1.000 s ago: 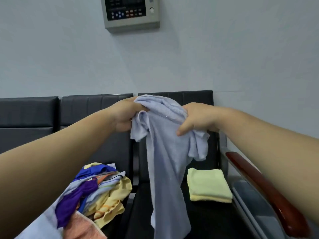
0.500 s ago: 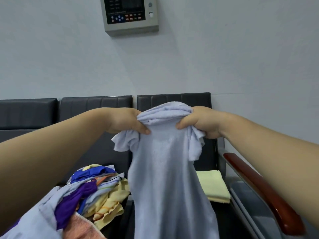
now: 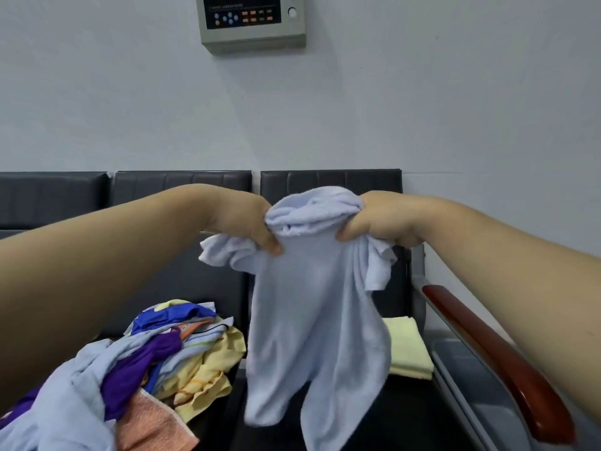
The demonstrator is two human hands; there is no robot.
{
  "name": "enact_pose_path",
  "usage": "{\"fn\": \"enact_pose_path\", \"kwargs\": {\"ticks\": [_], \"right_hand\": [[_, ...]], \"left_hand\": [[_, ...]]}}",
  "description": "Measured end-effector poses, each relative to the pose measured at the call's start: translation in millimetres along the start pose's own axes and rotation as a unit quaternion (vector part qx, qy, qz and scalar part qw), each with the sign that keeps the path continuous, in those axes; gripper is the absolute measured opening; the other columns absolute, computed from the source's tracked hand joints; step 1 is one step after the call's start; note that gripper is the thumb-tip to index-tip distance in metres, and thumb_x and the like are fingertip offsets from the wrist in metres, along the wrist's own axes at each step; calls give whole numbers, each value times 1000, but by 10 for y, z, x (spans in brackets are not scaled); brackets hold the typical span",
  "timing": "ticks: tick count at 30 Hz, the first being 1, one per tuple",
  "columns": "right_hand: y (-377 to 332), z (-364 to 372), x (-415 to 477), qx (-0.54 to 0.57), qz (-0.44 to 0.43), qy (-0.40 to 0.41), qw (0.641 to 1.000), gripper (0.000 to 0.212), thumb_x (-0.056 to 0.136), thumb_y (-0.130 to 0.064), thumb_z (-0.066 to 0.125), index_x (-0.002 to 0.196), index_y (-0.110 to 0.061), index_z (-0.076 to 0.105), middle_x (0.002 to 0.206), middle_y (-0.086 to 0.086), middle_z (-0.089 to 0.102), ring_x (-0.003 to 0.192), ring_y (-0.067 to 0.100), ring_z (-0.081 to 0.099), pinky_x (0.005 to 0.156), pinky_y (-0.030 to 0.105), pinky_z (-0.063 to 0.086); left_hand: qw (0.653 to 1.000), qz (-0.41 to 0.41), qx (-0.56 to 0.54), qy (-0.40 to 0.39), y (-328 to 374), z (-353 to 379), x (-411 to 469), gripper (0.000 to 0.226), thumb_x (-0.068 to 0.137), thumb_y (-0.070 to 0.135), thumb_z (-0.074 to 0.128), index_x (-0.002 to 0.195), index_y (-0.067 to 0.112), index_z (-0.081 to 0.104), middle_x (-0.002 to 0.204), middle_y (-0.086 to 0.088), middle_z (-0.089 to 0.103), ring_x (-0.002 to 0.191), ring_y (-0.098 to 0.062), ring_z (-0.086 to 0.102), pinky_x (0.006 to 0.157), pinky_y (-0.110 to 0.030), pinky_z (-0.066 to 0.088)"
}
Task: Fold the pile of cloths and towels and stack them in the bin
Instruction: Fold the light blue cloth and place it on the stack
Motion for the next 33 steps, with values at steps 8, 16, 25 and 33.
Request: {"fn": "enact_pose_path", "kwargs": {"ticks": [8,16,25,33], "right_hand": [[182,290,-42,-39,1,-94,995,27,80,-3,84,105,-5,77,102,15,79,95,34,78,90,50,62],[370,295,20,-98,45,-34,994,14,84,-26,77,90,-14,73,79,6,70,68,21,64,64,33,50],[598,608,78,21,13,-115,993,39,78,-13,89,115,-12,76,110,11,79,104,34,76,97,54,59],[848,677,190,-245,77,-105,961,26,74,-33,82,72,-18,60,61,-2,55,57,20,52,58,31,44]], "left_hand": [[841,144,-518,-57,84,75,54,29,89,6,62,118,1,67,115,-19,71,103,-31,70,88,-38,59],[996,-19,86,32,-229,331,85,19,75,35,86,77,24,71,68,12,68,70,-18,64,73,-30,52],[885,57,-462,-15,-272,537,171,40,90,3,69,130,6,63,125,-18,71,116,-36,68,97,-47,56],[997,18,68,15,-427,790,347,30,66,23,87,89,33,70,79,14,72,77,-11,68,72,-26,53]]}}
Point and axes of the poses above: each hand's wrist, its own x-axis towards the middle knuckle, its own z-axis out of the palm, y = z × x, the point moved 10 cm from there along x, towards the middle knuckle
